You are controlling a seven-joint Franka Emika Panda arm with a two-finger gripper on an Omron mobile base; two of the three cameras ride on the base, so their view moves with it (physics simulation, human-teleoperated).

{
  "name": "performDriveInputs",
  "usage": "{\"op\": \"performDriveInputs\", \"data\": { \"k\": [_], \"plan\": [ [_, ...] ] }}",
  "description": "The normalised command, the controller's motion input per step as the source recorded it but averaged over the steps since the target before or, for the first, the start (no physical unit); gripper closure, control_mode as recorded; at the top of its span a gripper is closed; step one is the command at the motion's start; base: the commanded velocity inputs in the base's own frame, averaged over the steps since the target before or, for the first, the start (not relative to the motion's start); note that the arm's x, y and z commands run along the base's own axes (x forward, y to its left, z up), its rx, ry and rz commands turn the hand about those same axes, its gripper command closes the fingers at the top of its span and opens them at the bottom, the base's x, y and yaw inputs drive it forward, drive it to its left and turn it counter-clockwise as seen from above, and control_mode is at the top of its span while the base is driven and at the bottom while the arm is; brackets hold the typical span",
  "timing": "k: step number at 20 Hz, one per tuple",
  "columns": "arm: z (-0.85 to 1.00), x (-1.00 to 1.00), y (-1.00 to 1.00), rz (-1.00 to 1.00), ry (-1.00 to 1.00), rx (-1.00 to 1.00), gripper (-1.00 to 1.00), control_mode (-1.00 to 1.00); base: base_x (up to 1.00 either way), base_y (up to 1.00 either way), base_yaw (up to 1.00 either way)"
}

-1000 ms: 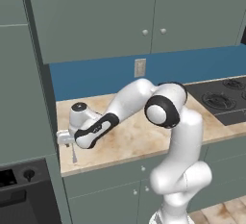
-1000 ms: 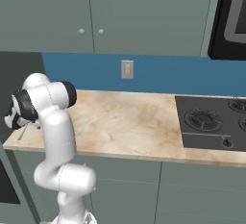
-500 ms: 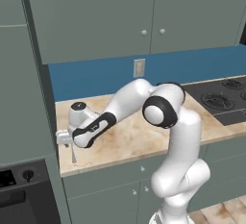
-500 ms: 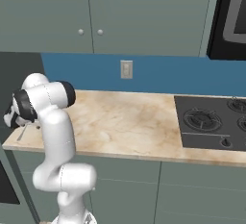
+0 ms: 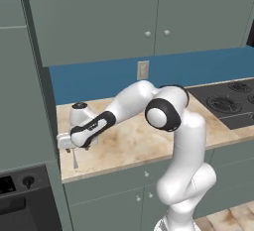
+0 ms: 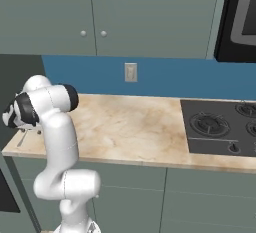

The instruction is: Take the fork and place it on the left side of the plate. Then take the spoon and place it on the right side of the plate. Make sure they're directly next to the plate.

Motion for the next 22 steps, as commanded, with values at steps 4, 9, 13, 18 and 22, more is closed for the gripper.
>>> {"op": "performDriveInputs", "data": {
  "k": [4,9,13,18,22],
  "plan": [
    [-0.64,-0.31,0.14,0.0,0.03,-0.15,-1.0,-1.0,0.0,0.0,0.0],
    [-0.94,-0.34,-0.01,-0.01,0.0,-0.25,-1.0,-1.0,0.0,0.0,0.0],
    [-0.91,-0.33,-0.09,-0.02,0.0,-0.24,-1.0,-1.0,0.0,0.0,0.0],
    [-0.76,-0.25,-0.34,-0.02,0.0,-0.07,-1.0,-1.0,0.0,0.0,0.0],
    [-0.7,-0.34,-0.54,-0.03,0.06,-0.02,-1.0,-1.0,0.0,0.0,0.0]
  ]
}}
